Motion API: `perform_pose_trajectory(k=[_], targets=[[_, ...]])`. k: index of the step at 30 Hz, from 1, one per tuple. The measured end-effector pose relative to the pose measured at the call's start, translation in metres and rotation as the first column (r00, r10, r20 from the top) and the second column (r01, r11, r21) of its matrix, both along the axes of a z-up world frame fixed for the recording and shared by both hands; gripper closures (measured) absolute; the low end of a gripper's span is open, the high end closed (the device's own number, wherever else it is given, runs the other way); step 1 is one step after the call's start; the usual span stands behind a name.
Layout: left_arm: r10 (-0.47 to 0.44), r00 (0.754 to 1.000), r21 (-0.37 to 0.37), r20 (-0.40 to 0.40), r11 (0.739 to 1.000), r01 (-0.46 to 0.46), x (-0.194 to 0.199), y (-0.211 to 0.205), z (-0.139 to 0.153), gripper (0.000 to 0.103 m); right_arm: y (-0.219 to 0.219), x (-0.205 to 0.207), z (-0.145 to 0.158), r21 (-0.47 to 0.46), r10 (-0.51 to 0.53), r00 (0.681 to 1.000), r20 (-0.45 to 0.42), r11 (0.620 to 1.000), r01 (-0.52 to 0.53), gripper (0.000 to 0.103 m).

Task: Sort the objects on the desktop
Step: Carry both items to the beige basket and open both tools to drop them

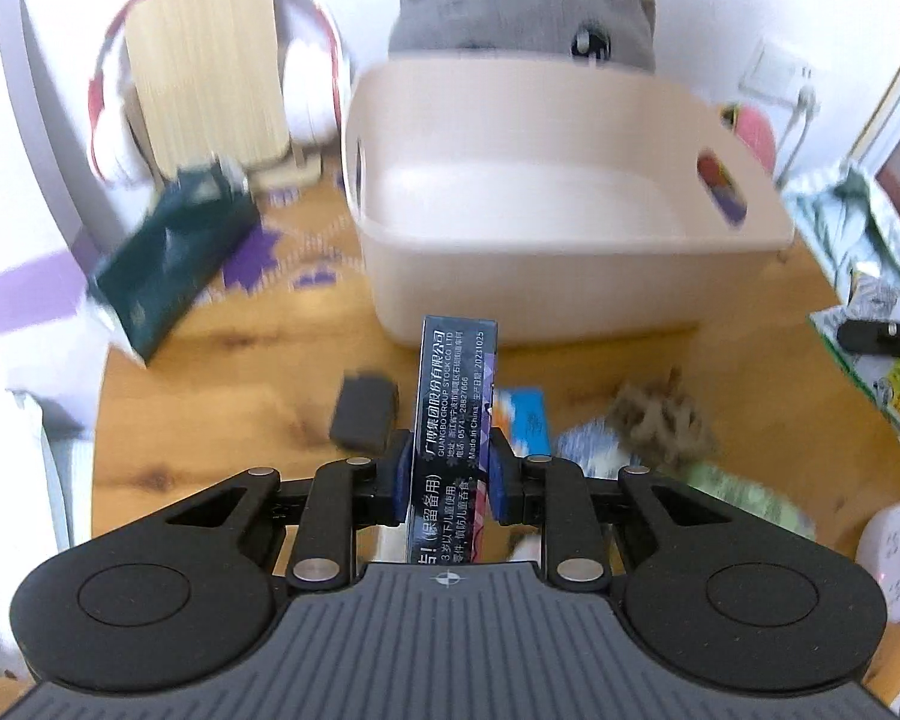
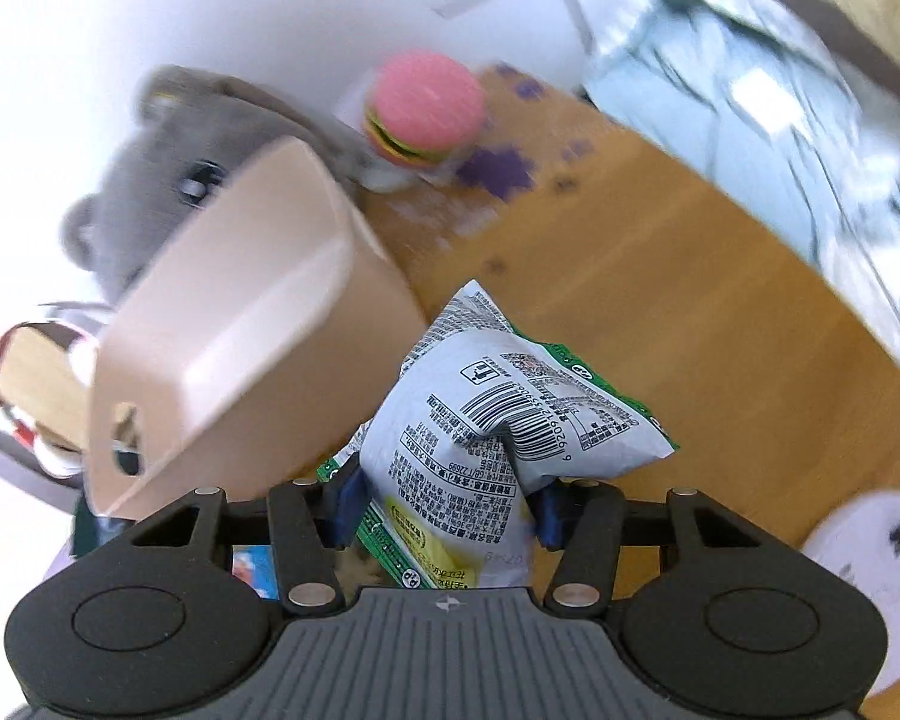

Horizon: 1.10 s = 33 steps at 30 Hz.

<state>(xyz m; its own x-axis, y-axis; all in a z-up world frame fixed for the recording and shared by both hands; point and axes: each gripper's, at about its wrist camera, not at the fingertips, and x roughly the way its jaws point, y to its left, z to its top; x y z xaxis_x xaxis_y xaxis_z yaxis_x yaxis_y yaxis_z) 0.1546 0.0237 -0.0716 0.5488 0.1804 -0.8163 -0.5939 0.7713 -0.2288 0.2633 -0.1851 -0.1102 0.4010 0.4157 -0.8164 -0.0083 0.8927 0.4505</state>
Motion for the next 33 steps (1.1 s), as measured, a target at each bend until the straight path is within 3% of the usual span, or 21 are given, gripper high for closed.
perform_pose_trajectory(k=[4,8,14,18,22,33], targets=[[0.023,0.997,0.026,0.068,0.999,-0.025,0.011,0.015,0.027,0.078,0.009,0.003,0.023,0.049,0.038,0.997,0.064,0.998,-0.041,0.052],[0.03,0.992,0.087,0.121,0.995,-0.041,0.034,0.031,0.05,0.078,0.029,0.009,0.043,0.029,0.092,0.975,0.2,0.995,-0.1,0.052],[0.045,0.985,0.114,0.165,0.991,-0.064,0.081,0.063,0.06,0.078,0.062,0.037,0.053,0.078,0.13,0.955,0.266,0.985,-0.156,0.052],[0.046,0.99,0.109,0.134,0.992,-0.061,0.114,0.085,0.047,0.078,0.087,0.059,0.051,0.074,0.162,0.948,0.273,0.979,-0.189,0.052],[0.039,0.995,0.095,0.092,0.994,-0.047,0.141,0.097,0.031,0.079,0.115,0.076,0.043,-0.005,0.227,0.932,0.283,0.972,-0.236,0.052],[-0.01,0.998,0.05,-0.066,0.999,0.013,0.182,0.098,-0.022,0.079,0.155,0.1,-0.008,-0.155,0.313,0.937,0.159,0.945,-0.289,0.052]])
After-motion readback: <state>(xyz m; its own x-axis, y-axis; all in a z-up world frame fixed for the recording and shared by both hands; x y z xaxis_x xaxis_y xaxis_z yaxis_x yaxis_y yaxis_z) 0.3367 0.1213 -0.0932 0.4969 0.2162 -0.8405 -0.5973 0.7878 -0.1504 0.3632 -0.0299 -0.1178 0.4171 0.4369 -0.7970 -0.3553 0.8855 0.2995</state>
